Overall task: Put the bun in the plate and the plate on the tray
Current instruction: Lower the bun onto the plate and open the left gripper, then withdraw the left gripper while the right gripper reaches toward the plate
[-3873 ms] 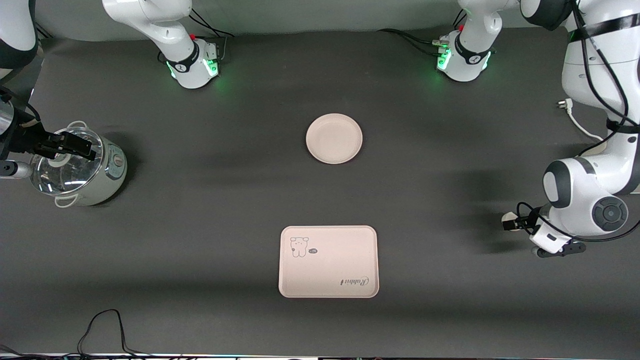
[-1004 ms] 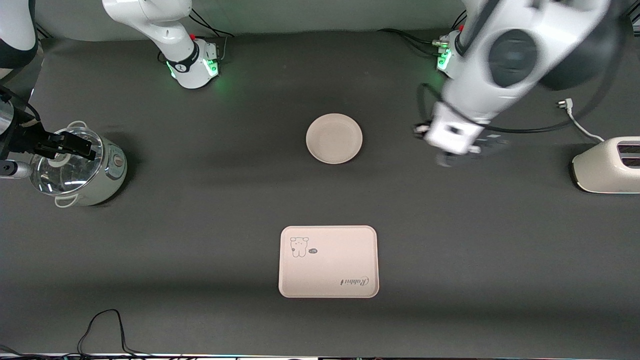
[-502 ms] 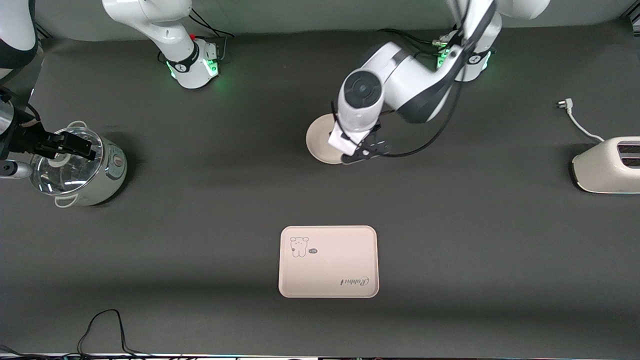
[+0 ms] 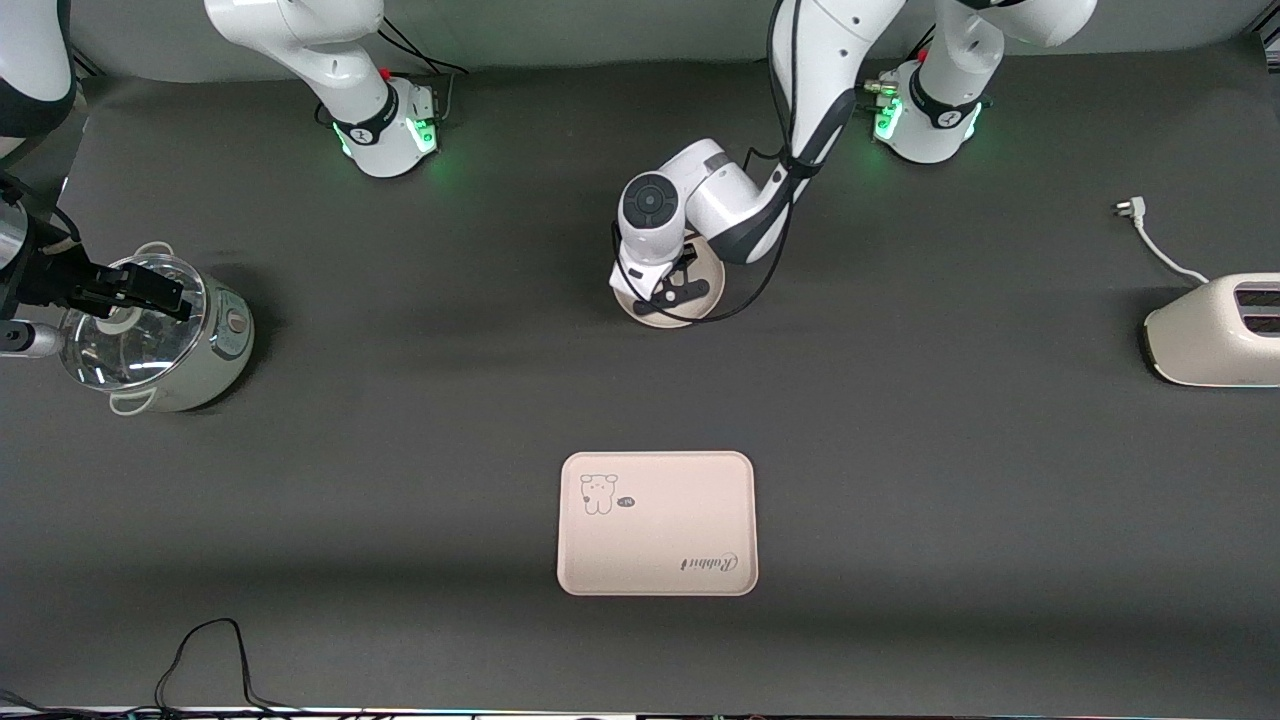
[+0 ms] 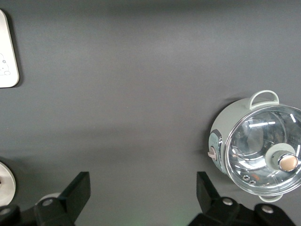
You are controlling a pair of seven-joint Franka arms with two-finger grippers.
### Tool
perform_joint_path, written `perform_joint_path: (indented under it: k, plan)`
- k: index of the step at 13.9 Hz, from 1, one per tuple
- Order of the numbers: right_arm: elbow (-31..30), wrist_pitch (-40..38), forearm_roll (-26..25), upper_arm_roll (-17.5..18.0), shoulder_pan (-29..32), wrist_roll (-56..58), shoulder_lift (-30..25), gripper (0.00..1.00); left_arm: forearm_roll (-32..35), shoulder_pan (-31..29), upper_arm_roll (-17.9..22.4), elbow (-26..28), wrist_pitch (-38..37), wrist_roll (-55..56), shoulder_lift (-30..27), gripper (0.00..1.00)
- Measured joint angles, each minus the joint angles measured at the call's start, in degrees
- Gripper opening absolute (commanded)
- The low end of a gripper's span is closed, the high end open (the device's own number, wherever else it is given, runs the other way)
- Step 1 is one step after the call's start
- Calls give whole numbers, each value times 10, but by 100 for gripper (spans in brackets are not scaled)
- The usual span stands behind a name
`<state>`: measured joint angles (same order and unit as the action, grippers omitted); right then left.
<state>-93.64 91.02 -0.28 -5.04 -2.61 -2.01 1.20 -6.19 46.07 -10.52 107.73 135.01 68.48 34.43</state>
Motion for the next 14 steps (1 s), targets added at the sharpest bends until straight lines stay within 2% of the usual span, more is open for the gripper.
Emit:
perform_joint_path:
  k: [1,5,8,11,14]
  plan:
    - [0,0,0,0,0,0,0,100,0,0,2,-1,0,1,0,99]
    - [0,0,0,0,0,0,0,100,0,-2,8,-5,0,12,-3,100]
    - [0,0,0,0,0,0,0,100,0,-5,20,-12,-25,14,-30,100]
    - [0,0,0,0,0,0,0,100,5,-14,67,-31,-114,-16,-92,100]
    - [0,0,0,0,0,0,0,100,15,-81,93,-34,-219,-102,-173,100]
